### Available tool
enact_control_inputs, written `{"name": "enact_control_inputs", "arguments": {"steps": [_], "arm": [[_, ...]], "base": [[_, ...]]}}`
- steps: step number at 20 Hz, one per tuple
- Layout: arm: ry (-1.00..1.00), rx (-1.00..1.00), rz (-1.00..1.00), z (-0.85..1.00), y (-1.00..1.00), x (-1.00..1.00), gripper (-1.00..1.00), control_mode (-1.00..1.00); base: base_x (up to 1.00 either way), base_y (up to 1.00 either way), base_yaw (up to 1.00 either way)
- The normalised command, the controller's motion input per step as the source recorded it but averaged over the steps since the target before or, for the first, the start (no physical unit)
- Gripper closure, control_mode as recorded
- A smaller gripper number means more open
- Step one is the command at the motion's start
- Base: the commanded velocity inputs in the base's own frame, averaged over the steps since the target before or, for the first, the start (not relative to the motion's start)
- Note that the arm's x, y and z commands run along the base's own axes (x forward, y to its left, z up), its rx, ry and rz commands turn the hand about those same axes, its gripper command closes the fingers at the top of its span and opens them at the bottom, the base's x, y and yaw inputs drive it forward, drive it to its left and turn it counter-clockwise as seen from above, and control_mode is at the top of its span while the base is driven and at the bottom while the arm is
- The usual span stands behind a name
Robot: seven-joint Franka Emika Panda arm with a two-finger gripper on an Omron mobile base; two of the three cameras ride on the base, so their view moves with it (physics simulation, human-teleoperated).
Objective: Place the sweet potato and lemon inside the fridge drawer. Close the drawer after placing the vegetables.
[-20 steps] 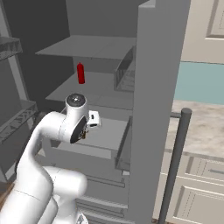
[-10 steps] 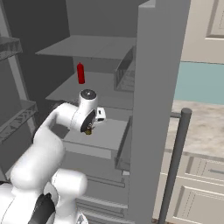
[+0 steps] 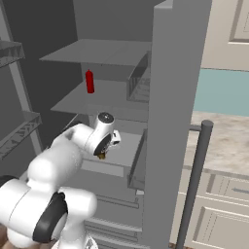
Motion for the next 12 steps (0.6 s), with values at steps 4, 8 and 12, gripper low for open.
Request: {"name": "enact_control_inputs", "arguments": {"steps": [4, 8, 12], "arm": [[0.02, -0.01, 0.02, -0.36, 0.1, 0.05, 1.0, -1.0], [0.0, 0.0, 0.02, -0.1, 0.03, -0.28, 1.0, -1.0], [0.0, 0.0, 0.01, 0.0, 0.0, -0.78, 1.0, -1.0]], "base": [[0.0, 0.0, 0.0], [0.0, 0.0, 0.0], [0.0, 0.0, 0.0]]}}
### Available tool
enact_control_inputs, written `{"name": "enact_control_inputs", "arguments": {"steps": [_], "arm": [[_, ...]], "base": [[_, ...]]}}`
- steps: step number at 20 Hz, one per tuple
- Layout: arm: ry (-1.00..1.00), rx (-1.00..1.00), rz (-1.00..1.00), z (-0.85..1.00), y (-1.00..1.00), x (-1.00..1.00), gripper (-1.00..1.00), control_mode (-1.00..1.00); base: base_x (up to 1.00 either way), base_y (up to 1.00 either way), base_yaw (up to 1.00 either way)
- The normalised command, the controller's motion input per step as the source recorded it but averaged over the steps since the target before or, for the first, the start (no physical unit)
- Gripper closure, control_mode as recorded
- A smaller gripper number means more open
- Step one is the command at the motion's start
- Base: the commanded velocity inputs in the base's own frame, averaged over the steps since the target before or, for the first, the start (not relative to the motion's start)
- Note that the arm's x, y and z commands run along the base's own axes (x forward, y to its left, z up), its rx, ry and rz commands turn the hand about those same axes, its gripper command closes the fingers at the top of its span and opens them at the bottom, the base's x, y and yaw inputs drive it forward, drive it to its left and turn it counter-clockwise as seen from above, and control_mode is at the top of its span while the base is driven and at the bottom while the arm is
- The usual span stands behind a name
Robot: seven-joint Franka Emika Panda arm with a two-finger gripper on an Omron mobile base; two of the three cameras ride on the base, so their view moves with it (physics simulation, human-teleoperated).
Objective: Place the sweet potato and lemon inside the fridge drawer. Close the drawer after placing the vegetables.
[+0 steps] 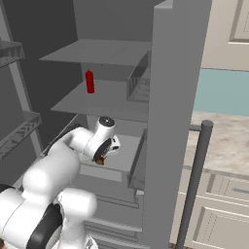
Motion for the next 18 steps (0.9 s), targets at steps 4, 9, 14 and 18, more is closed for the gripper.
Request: {"name": "enact_control_inputs", "arguments": {"steps": [4, 9, 14, 18], "arm": [[0.01, 0.0, 0.0, 0.0, 0.0, -0.8, 1.0, -1.0], [0.1, -0.01, 0.0, 0.0, 0.06, -0.24, 1.0, -1.0], [0.16, 0.0, 0.04, 0.08, 0.0, 0.74, 1.0, -1.0], [0.19, 0.0, 0.0, 0.01, 0.0, 0.71, 1.0, -1.0]], "base": [[0.0, 0.0, 0.0], [0.0, 0.0, 0.0], [0.0, 0.0, 0.0], [0.0, 0.0, 0.0]]}}
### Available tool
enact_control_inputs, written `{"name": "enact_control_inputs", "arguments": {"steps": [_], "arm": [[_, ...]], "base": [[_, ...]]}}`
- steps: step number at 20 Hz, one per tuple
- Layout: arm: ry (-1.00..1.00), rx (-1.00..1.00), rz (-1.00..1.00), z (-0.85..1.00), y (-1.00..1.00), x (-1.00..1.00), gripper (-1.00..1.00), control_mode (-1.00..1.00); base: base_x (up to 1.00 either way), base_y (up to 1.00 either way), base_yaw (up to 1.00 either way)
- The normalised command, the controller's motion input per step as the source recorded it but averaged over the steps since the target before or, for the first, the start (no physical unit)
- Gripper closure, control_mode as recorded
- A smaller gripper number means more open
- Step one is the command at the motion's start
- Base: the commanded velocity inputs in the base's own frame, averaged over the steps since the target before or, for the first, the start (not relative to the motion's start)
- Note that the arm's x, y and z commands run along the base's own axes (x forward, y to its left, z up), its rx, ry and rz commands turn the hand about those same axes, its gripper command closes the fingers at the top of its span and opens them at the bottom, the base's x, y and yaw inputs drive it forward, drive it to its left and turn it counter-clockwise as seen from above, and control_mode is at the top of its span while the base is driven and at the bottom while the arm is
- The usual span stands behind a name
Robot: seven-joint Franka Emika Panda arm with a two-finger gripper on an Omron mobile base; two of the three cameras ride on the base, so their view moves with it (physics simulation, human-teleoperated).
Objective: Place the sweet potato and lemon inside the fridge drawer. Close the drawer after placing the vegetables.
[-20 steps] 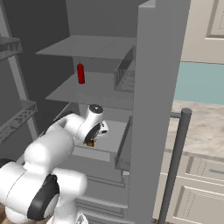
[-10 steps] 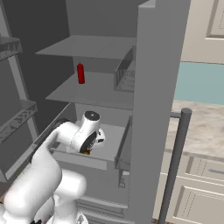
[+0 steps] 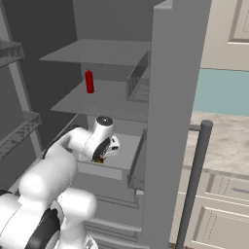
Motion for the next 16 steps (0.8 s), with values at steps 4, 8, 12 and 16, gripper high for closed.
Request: {"name": "enact_control_inputs", "arguments": {"steps": [4, 8, 12, 16], "arm": [[0.15, 0.0, 0.0, -0.12, 0.0, 0.12, 1.0, -1.0], [0.03, 0.0, 0.0, -0.31, -0.01, -0.89, 1.0, -1.0], [0.01, 0.0, 0.0, 0.1, -0.13, -0.61, 1.0, -1.0], [0.18, 0.0, 0.0, 0.61, 0.05, 0.76, 1.0, -1.0]], "base": [[0.0, 0.0, 0.0], [0.0, 0.0, 0.0], [0.0, 0.0, 0.0], [0.0, 0.0, 0.0]]}}
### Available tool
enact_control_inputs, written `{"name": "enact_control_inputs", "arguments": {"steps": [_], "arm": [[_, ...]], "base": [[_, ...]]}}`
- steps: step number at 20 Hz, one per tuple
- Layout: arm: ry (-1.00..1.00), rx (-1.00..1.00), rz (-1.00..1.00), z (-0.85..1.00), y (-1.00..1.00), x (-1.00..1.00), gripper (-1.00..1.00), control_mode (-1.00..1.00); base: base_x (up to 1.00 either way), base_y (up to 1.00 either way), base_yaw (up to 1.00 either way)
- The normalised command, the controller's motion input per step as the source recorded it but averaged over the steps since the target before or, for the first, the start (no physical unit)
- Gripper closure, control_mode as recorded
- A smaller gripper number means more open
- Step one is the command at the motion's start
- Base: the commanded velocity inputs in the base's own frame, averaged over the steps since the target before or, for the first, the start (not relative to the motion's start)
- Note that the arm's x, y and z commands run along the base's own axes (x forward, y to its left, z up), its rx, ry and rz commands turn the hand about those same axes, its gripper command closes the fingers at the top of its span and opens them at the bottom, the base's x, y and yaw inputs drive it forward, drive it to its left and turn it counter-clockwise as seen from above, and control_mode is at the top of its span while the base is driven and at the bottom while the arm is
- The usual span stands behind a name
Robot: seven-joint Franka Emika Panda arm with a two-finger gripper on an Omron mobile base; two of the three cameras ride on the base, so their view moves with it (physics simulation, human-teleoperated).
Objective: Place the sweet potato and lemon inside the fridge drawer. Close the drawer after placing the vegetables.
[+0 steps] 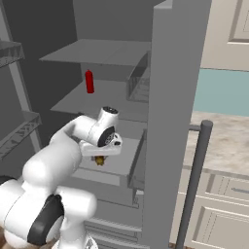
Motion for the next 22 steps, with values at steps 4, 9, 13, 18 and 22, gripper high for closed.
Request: {"name": "enact_control_inputs", "arguments": {"steps": [4, 9, 13, 18, 22], "arm": [[0.15, 0.0, 0.0, 0.07, 0.1, 0.79, 1.0, -1.0], [0.06, 0.0, 0.0, -0.59, 0.02, 0.18, 1.0, -1.0], [0.0, 0.0, -0.01, -0.54, 0.0, 0.0, 1.0, -1.0], [0.0, 0.0, -0.04, -0.4, 0.07, 0.0, 1.0, -1.0], [0.01, 0.0, -0.05, -0.48, 0.18, 0.02, 1.0, -1.0]], "base": [[0.0, 0.0, 0.0], [0.0, 0.0, 0.0], [0.0, 0.0, 0.0], [0.0, 0.0, 0.0], [0.0, 0.0, 0.0]]}}
